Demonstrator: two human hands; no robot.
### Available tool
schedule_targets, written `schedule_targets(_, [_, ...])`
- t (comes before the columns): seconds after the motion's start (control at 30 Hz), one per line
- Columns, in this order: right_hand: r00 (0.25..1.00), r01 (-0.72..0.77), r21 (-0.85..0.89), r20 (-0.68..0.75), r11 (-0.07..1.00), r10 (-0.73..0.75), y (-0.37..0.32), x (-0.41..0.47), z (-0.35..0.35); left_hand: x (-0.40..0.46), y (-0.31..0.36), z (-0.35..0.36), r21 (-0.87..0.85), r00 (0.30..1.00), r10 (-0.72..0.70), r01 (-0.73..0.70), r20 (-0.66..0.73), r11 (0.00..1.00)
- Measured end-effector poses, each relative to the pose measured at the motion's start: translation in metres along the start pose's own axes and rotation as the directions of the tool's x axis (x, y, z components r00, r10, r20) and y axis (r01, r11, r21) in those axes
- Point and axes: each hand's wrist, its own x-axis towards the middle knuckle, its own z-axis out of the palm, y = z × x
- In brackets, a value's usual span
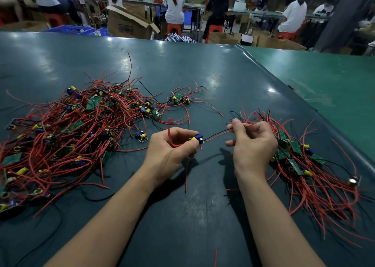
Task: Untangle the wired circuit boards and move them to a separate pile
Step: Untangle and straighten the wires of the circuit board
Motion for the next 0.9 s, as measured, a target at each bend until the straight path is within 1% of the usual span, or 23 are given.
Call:
schedule_targets(0.1, [0.982,-0.188,0.202,0.05,0.961,0.182,-0.006,0.003,0.0,0.001,0.0,-0.002,-0.014,1.0,-0.008,0.007,-0.022,1.0])
schedule_targets(0.17, [0.974,-0.229,0.217,0.052,0.949,0.223,-0.006,0.005,-0.002,0.002,0.0,-0.001,-0.015,1.0,-0.009,0.008,-0.017,1.0])
schedule_targets(0.23, [0.979,-0.203,0.14,0.018,0.969,0.203,-0.004,0.006,-0.004,0.002,0.0,-0.001,-0.001,1.0,-0.004,0.004,-0.005,1.0])
schedule_targets(0.33, [0.996,-0.089,-0.04,0.02,0.995,0.09,-0.001,0.006,-0.005,0.001,0.0,-0.002,0.003,1.0,-0.004,0.004,-0.01,1.0])
schedule_targets(0.37, [0.998,-0.058,-0.072,0.028,0.996,0.06,-0.001,0.006,-0.005,0.001,0.0,-0.002,0.002,1.0,-0.008,0.008,-0.016,1.0])
schedule_targets(0.57, [1.0,0.009,-0.112,0.005,0.994,-0.009,0.0,0.006,-0.007,0.002,0.0,-0.002,-0.005,0.999,-0.023,0.023,-0.03,1.0])
schedule_targets(0.63, [1.0,-0.006,-0.091,-0.007,0.996,0.005,0.0,0.007,-0.007,0.002,0.0,-0.003,-0.002,0.999,-0.026,0.026,-0.022,1.0])
schedule_targets(0.67, [1.0,-0.028,-0.046,-0.014,0.999,0.028,-0.001,0.007,-0.007,0.002,0.0,-0.003,0.003,1.0,-0.025,0.025,-0.015,1.0])
schedule_targets(0.73, [0.994,-0.106,0.073,-0.009,0.992,0.106,-0.004,0.009,-0.008,0.001,0.0,-0.003,0.015,1.0,-0.018,0.018,-0.009,1.0])
schedule_targets(0.8, [0.979,-0.203,0.175,0.045,0.963,0.198,-0.008,0.01,-0.009,0.002,0.0,-0.002,0.015,0.999,-0.019,0.019,-0.026,1.0])
schedule_targets(0.83, [0.973,-0.23,0.196,0.075,0.953,0.22,-0.01,0.01,-0.009,0.002,0.0,-0.002,0.011,0.999,-0.024,0.024,-0.037,1.0])
schedule_targets(0.9, [0.976,-0.212,0.154,0.092,0.965,0.2,-0.01,0.009,-0.01,0.003,0.0,-0.003,0.009,0.999,-0.027,0.027,-0.043,1.0])
